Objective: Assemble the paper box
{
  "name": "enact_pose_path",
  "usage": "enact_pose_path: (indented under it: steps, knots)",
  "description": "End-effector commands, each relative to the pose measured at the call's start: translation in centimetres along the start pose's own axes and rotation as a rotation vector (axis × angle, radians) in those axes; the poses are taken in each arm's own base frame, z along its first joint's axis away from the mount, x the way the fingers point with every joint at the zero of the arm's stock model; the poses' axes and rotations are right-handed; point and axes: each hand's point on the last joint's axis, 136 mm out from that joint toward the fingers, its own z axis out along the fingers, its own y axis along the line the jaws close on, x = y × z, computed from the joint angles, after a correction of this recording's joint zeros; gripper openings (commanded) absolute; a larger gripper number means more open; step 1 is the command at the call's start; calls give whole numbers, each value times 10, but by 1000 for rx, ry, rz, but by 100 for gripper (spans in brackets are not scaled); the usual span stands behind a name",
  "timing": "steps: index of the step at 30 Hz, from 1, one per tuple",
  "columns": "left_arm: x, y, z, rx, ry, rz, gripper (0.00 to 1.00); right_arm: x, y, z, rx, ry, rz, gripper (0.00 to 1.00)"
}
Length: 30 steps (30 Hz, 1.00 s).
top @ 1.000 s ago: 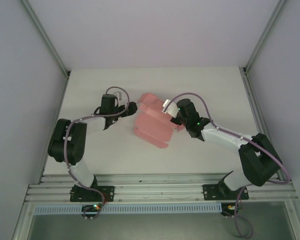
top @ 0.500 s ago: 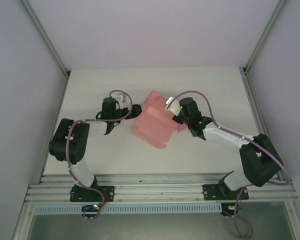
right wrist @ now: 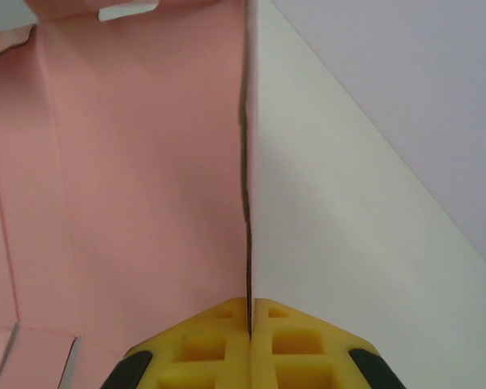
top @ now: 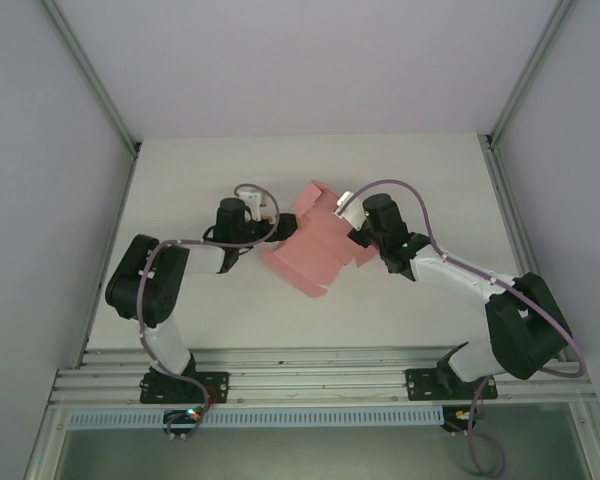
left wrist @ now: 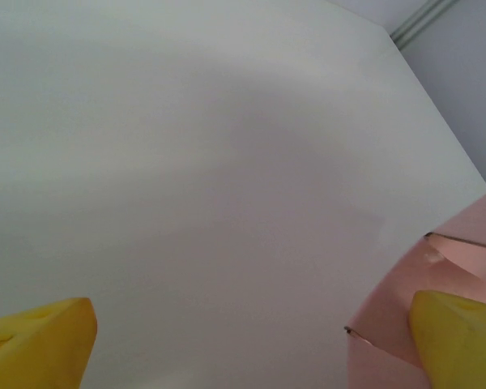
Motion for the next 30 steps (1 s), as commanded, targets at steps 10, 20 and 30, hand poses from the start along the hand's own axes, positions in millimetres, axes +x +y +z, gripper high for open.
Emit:
enact_pose_path:
  steps: [10, 20, 30]
  knots:
    - [11, -3, -20, -71, 17, 98, 100, -8, 9, -7, -33, -28, -78, 0]
    - [-7, -7, -73, -67, -57, 81, 100, -9, -10, -4, 96, 11, -311, 0]
    - [-42, 16, -109, -246, -114, 99, 100, -27, 8, 8, 222, -89, -652, 0]
